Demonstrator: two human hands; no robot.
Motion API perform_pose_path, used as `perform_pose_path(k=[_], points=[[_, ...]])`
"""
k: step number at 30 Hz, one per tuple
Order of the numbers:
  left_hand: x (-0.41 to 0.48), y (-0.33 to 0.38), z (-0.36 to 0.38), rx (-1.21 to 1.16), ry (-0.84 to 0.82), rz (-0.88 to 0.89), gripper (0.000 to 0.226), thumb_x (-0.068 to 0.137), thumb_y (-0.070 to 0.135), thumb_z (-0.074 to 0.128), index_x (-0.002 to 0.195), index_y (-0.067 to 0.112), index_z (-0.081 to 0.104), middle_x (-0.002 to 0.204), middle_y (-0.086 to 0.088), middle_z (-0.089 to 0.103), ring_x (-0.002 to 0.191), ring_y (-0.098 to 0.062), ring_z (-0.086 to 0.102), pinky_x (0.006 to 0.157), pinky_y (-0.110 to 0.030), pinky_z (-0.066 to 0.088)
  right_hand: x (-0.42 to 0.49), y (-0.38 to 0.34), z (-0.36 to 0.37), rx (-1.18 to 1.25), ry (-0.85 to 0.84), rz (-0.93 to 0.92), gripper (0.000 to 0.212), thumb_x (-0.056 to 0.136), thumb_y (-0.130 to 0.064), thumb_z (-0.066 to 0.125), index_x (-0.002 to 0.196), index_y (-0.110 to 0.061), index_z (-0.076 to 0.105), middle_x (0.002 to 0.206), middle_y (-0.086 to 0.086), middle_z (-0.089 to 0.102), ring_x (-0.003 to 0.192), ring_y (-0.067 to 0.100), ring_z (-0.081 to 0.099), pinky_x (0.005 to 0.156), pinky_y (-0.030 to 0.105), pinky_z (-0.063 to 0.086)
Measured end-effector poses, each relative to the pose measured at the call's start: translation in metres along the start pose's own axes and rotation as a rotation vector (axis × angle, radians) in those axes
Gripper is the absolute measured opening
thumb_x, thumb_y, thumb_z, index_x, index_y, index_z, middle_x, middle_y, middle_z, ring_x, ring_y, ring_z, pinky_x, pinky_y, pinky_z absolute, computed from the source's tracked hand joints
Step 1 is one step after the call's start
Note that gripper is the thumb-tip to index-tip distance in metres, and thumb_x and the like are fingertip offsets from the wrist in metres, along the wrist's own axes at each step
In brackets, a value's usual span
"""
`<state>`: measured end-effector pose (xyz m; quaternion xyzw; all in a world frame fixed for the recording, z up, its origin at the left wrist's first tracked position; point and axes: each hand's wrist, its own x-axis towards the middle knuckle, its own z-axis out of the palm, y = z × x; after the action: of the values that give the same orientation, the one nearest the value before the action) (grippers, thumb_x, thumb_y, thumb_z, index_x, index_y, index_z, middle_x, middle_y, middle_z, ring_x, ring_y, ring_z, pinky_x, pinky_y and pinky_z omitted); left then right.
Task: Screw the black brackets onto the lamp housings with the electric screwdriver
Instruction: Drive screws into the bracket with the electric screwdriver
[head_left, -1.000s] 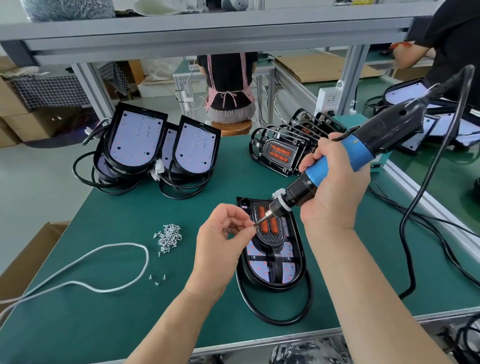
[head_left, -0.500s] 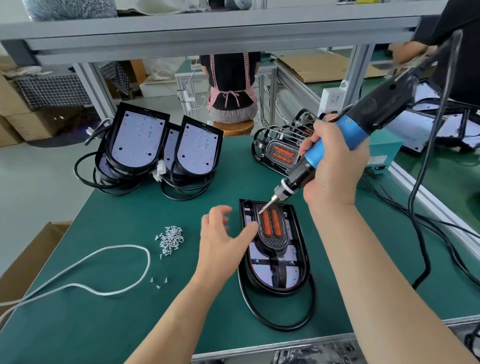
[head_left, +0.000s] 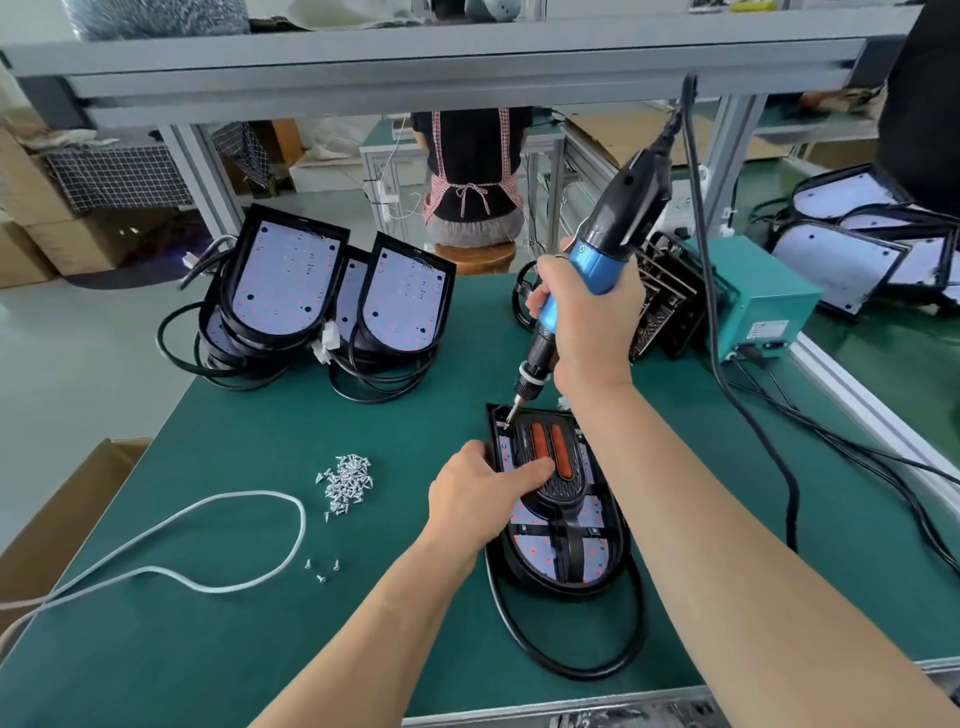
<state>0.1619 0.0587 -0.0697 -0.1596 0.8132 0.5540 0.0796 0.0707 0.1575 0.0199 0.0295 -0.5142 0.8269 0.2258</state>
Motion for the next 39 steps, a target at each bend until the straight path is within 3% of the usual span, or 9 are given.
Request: perform_pose_path(k=[8,16,23,28,31,34,39], points=[[-0.003,0.003,-0.001,-0.017,-0.022,0.010,0.069,0.050,0.062,0.074,0.098,0.013,0.062,0.096,-0.004,0.074,0.095,-0.027,0.069,0.091,-0.050,0.054,0.000,0.006,0.005,-0.025,-0.030,0.006,0.021,0.076,-0.001,0.065,0.091,-0.011,0.055,0.073,0.008,0.054,0.048,0.019,0.053,0.052,0.030,0.048],[-0.001,0.002,-0.002,-0.053,-0.041,0.002,0.078,0.042,0.064,0.075,0.099,0.013,0.063,0.098,-0.004,0.074,0.097,-0.028,0.069,0.093,-0.051,0.054,-0.002,0.005,0.006,-0.065,-0.082,0.002,0.020,0.079,0.002,0.064,0.094,-0.008,0.055,0.062,0.007,0.052,0.048,0.018,0.052,0.053,0.028,0.049],[0.002,0.000,-0.001,-0.076,-0.055,0.002,0.091,0.041,0.065,0.076,0.114,0.012,0.061,0.106,-0.004,0.072,0.102,-0.029,0.068,0.094,-0.049,0.054,-0.006,0.006,0.007,-0.072,-0.072,-0.017,0.021,0.078,0.000,0.063,0.095,-0.006,0.054,0.073,0.015,0.053,0.047,0.018,0.053,0.050,0.026,0.048],[0.004,-0.003,0.001,-0.083,-0.037,0.018,0.079,0.042,0.063,0.077,0.102,0.013,0.064,0.100,-0.004,0.075,0.097,-0.029,0.070,0.093,-0.051,0.055,-0.004,0.010,0.003,-0.062,-0.089,-0.030,0.018,0.074,-0.001,0.059,0.087,-0.008,0.048,0.066,0.008,0.049,0.045,0.019,0.049,0.049,0.029,0.045],[0.005,-0.005,0.001,-0.098,-0.035,0.016,0.089,0.043,0.064,0.078,0.113,0.011,0.063,0.105,-0.005,0.073,0.101,-0.029,0.069,0.093,-0.049,0.055,-0.004,0.013,0.001,-0.075,-0.112,-0.032,0.018,0.073,0.000,0.058,0.085,-0.008,0.048,0.058,0.004,0.049,0.045,0.018,0.048,0.048,0.028,0.043],[0.005,-0.006,0.001,-0.109,-0.038,0.009,0.095,0.045,0.064,0.078,0.121,0.010,0.060,0.109,-0.004,0.072,0.103,-0.029,0.068,0.094,-0.048,0.054,-0.006,0.014,0.004,-0.113,-0.145,-0.051,0.015,0.073,0.001,0.058,0.085,-0.003,0.051,0.056,0.011,0.050,0.045,0.017,0.049,0.048,0.026,0.043],[0.004,-0.007,0.001,-0.118,-0.039,0.012,0.079,0.046,0.060,0.079,0.105,0.011,0.063,0.102,-0.006,0.074,0.098,-0.031,0.070,0.093,-0.051,0.055,-0.012,0.013,0.005,-0.119,-0.239,-0.059,0.014,0.079,0.002,0.061,0.086,-0.006,0.052,0.055,0.003,0.055,0.047,0.016,0.051,0.051,0.027,0.044]])
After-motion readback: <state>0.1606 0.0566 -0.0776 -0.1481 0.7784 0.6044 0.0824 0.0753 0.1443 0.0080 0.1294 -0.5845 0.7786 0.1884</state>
